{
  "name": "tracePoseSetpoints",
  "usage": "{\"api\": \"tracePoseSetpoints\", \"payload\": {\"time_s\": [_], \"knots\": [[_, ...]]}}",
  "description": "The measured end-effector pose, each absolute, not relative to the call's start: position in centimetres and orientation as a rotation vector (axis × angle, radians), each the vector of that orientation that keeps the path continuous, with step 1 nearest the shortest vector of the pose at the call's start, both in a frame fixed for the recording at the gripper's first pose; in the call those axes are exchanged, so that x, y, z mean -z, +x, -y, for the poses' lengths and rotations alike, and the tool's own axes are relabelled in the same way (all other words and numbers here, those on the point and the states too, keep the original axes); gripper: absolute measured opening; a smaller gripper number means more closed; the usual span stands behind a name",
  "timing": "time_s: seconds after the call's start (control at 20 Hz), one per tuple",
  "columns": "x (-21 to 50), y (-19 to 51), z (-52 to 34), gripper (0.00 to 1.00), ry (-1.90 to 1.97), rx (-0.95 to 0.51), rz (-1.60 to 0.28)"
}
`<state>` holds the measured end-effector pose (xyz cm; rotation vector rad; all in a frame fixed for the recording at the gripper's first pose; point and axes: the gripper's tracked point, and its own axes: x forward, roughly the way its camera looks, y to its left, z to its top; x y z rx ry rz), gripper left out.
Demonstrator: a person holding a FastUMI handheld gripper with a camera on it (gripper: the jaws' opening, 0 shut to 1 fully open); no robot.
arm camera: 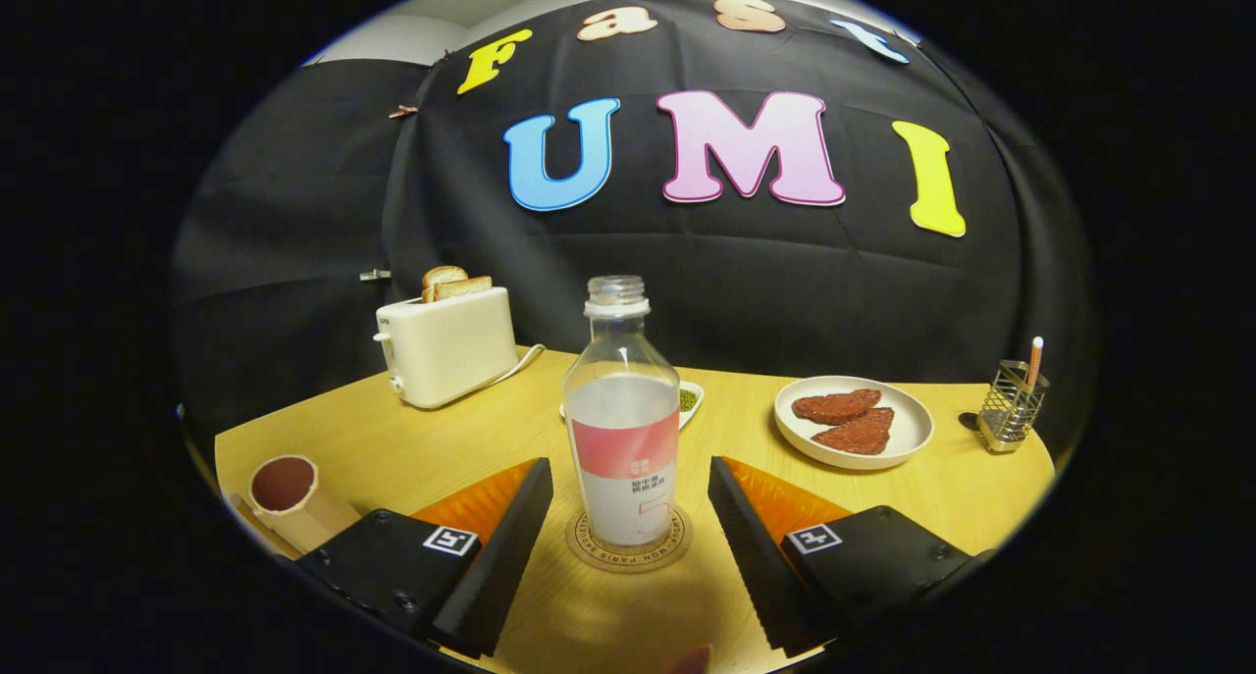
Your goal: Take the bottle from table, then pour the juice into the cup, finally place the bottle on the coaster
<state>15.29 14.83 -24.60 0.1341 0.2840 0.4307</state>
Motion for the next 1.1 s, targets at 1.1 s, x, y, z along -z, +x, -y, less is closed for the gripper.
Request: {"api": "tracePoseSetpoints", "payload": {"time_s": [1.1], "knots": [[0.2,1.7,-4.8,0.97,0.004,-0.194,-0.040]]}}
